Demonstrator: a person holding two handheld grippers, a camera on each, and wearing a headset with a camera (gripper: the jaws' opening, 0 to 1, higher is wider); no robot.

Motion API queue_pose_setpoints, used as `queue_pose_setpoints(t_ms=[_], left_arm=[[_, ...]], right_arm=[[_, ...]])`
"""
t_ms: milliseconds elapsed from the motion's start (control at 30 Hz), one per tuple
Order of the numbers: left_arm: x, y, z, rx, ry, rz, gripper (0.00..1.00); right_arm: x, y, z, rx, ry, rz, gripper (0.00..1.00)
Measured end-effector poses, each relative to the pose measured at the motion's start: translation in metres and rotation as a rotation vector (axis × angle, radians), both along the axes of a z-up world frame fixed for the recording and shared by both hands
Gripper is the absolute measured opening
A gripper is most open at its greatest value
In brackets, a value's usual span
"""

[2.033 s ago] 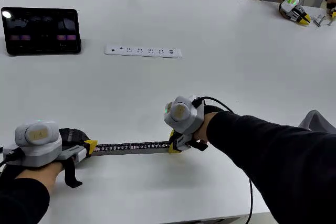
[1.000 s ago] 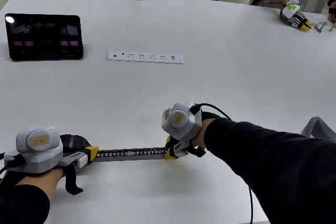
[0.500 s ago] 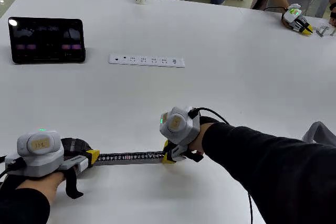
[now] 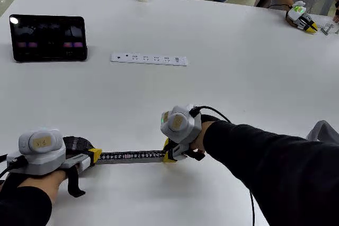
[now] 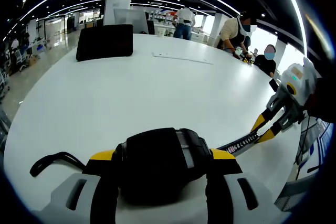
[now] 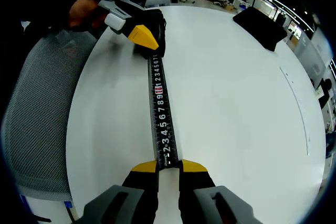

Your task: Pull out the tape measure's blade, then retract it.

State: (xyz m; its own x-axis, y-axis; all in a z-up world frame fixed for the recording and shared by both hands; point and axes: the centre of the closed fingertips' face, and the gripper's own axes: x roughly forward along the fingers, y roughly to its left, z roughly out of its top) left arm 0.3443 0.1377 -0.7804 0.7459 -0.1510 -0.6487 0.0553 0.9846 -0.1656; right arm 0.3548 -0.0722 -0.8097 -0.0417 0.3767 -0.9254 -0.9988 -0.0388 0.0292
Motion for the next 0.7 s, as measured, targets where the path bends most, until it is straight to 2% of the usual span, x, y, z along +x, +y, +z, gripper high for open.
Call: queue_pose_setpoints(t_ms=[267, 700], left_arm=[[0.0, 0.0, 0.0, 0.0, -0.001, 0.0, 0.63], [-0.001, -0.001, 0.001, -0.001, 0.001, -0.002, 0.63]], right_arm=[[-0.001, 0.006, 0.0, 0.013, 0.003, -0.014, 0.11], [-0.004, 0.012, 0.0, 0.002, 0.001, -0.014, 0.11]])
